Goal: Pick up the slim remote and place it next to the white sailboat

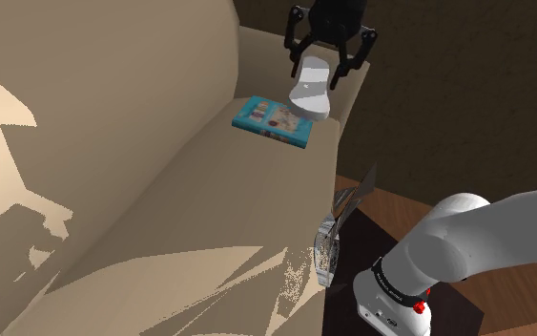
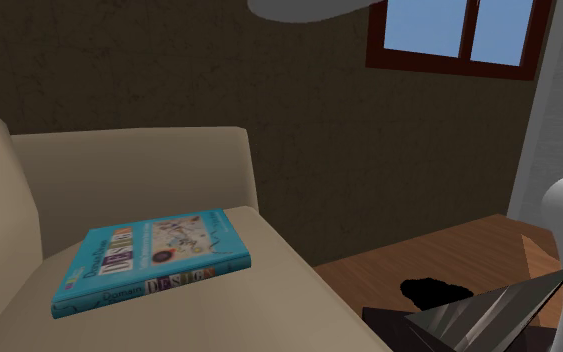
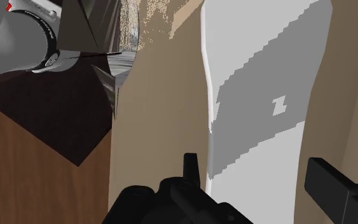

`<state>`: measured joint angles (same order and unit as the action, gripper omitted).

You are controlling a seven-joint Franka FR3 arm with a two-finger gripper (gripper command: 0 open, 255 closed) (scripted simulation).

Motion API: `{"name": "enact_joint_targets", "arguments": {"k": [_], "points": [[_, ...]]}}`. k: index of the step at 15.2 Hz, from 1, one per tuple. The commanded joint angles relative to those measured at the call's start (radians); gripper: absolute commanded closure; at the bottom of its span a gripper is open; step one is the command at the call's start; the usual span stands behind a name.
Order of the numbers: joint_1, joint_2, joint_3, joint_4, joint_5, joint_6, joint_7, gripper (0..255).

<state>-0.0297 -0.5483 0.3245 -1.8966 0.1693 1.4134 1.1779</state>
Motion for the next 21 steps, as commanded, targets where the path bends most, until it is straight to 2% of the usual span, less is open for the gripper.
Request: {"name": "enact_joint_targets", "arguments": {"k": [1, 9, 21], "points": [[0.011, 0.003, 0.043, 0.009, 0.019, 0.001, 0.055, 255], [0.035, 0.082, 0.224, 0.115, 0.061, 0.006, 0.268, 255], [0.055, 0.017, 0.23, -0.1, 0.091, 0.159, 0.244, 255]]}}
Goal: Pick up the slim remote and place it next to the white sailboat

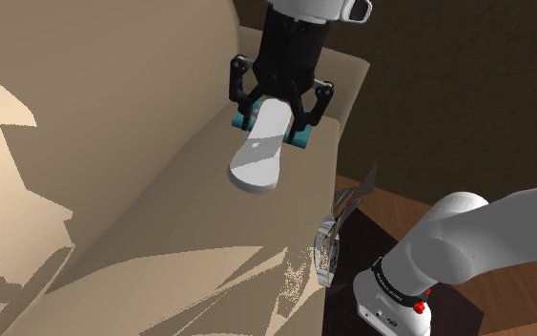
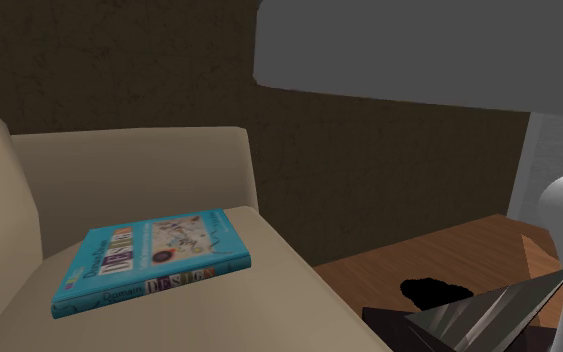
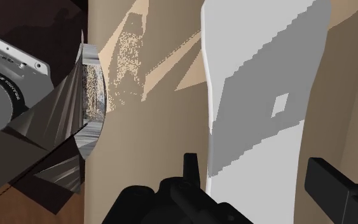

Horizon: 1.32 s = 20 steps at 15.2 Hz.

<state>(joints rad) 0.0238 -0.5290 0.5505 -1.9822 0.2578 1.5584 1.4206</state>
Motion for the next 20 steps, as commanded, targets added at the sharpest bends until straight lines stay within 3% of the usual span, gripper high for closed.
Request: {"name": "enact_joint_targets", "arguments": {"k": [1, 20], "points": [[0.003, -0.006, 0.005, -0.031, 0.005, 0.026, -0.001, 255], [0.026, -0.036, 0.051, -0.303, 0.049, 0.271, -0.019, 255]]}}
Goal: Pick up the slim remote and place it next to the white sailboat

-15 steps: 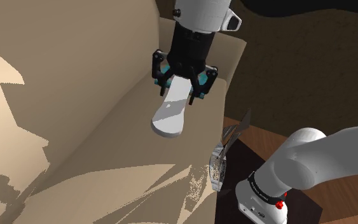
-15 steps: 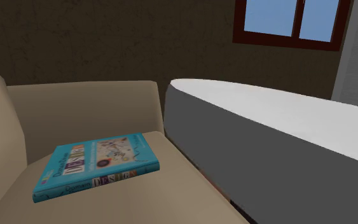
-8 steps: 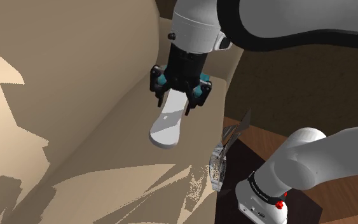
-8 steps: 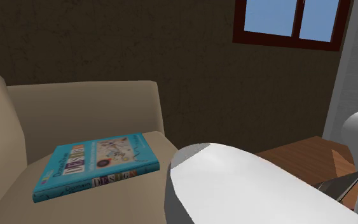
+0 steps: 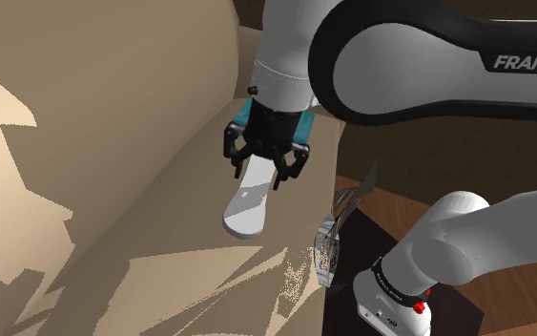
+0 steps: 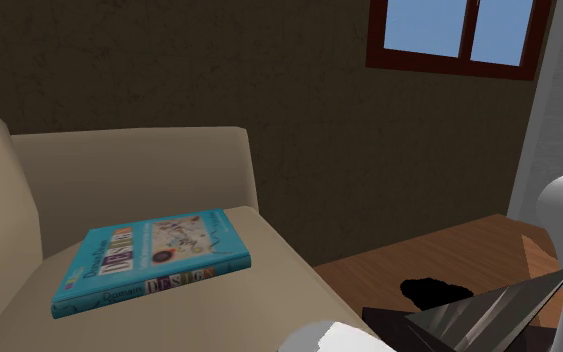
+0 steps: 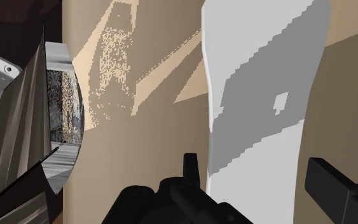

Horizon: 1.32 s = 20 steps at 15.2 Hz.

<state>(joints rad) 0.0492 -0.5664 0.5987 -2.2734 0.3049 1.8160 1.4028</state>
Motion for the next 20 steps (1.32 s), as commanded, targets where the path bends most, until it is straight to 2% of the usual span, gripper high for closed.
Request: {"name": "enact_joint_targets", "arguments": {"k": [1, 20], "points": [[0.001, 0.002, 0.006, -0.024, 0.004, 0.027, -0.002, 255], [0.002, 0.072, 0.09, -0.225, 0.037, 0.298, 0.001, 255]]}}
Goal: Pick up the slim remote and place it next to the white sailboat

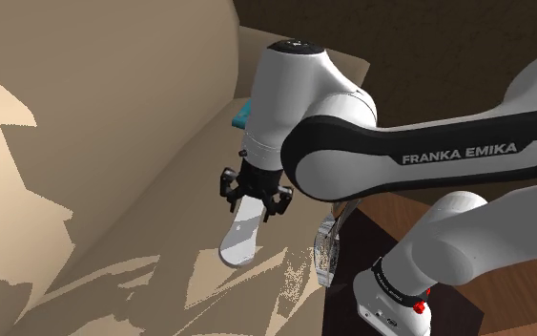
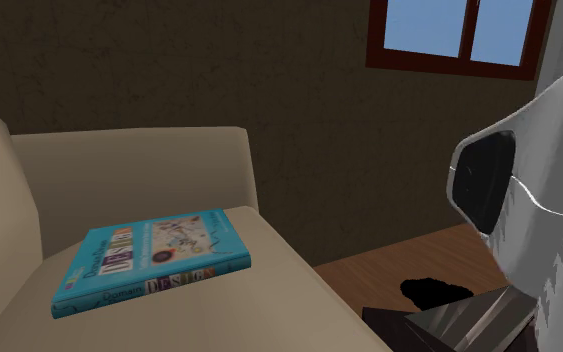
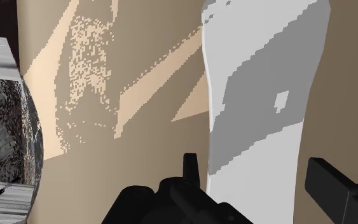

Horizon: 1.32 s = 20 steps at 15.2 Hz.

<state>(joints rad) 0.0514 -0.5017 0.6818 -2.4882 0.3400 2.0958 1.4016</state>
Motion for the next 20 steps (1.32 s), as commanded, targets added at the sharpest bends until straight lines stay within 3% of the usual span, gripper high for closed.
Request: {"name": "enact_joint_targets", "arguments": {"k": [1, 11, 19, 20], "points": [[-0.001, 0.014, 0.013, -0.019, 0.003, 0.034, 0.003, 255], [-0.022, 0.105, 0.076, -0.097, -0.002, 0.2, 0.022, 255], [-0.022, 0.105, 0.076, -0.097, -0.002, 0.2, 0.022, 255], [-0.022, 0.105, 0.076, -0.097, -0.002, 0.2, 0.022, 0]]}}
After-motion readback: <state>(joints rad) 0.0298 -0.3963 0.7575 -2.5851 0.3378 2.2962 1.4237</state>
